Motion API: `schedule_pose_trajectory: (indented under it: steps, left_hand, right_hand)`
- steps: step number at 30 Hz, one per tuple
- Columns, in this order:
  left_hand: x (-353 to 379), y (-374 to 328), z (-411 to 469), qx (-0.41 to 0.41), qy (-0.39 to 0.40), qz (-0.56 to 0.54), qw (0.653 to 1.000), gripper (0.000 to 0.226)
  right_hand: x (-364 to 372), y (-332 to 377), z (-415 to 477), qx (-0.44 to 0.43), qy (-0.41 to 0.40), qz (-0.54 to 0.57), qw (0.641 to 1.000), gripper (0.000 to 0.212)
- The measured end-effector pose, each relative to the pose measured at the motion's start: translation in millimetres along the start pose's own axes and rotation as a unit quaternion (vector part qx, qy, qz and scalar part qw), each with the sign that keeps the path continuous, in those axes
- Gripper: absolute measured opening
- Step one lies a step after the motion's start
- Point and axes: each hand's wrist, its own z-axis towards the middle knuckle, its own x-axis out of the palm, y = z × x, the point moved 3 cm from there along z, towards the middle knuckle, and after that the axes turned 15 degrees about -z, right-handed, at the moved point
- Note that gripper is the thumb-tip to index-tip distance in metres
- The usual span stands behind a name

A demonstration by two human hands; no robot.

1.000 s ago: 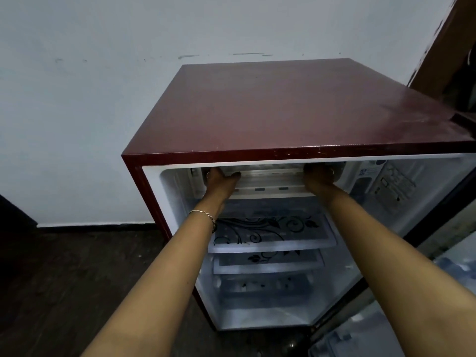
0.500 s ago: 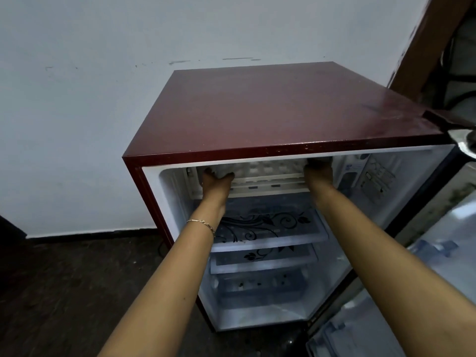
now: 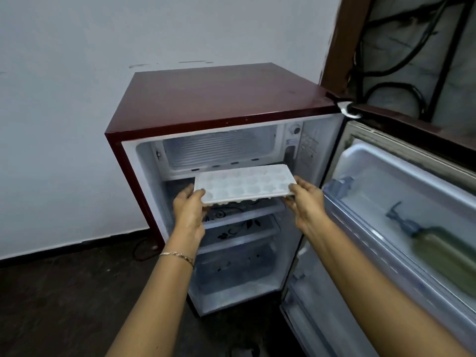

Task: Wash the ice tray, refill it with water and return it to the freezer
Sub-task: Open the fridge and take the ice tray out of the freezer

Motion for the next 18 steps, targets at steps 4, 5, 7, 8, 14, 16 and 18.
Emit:
schedule_pose_trajectory:
  steps: [4, 5, 7, 8, 14, 16, 18]
  left_hand:
    - [-24.9, 24.5, -65.9, -0.038, 0.005, -0.035, 0.999, 0.031]
    - [-30.5, 31.3, -83.3, -0.047, 0.006, -0.035, 0.998, 0.028]
    - [-42.8, 45.8, -113.0, -0.059, 0.002, -0.025, 0.998, 0.022]
    - [-49.1, 53.0, -128.5, -0.064, 0.001, -0.021, 0.998, 0.022]
    - [-76.1, 81.6, -210.8, -0.089, 0.058, 0.011, 0.994, 0.027]
    - [-81.3, 89.9, -233.0, -0.105, 0.078, 0.02, 0.991, 0.03]
    - [-82.8, 98.3, -253.3, -0.123, 0.093, 0.027, 0.988, 0.029]
  right_hand:
    - [-46.3, -10.7, -68.1, 0.001, 0.0, 0.035, 0.999, 0.032]
    - [-58.7, -16.8, -84.8, 0.004, -0.001, 0.041, 0.999, 0.031]
    - [-81.5, -30.3, -115.5, 0.01, -0.005, 0.052, 0.999, 0.03]
    - [-93.9, -37.7, -131.1, 0.017, -0.011, 0.056, 0.998, 0.029]
    - [-163.7, -74.9, -218.4, 0.029, -0.064, 0.085, 0.994, 0.028]
    - [-184.8, -86.5, -246.2, 0.027, -0.082, 0.093, 0.992, 0.028]
    - [-204.3, -96.0, -269.0, 0.026, -0.099, 0.094, 0.99, 0.029]
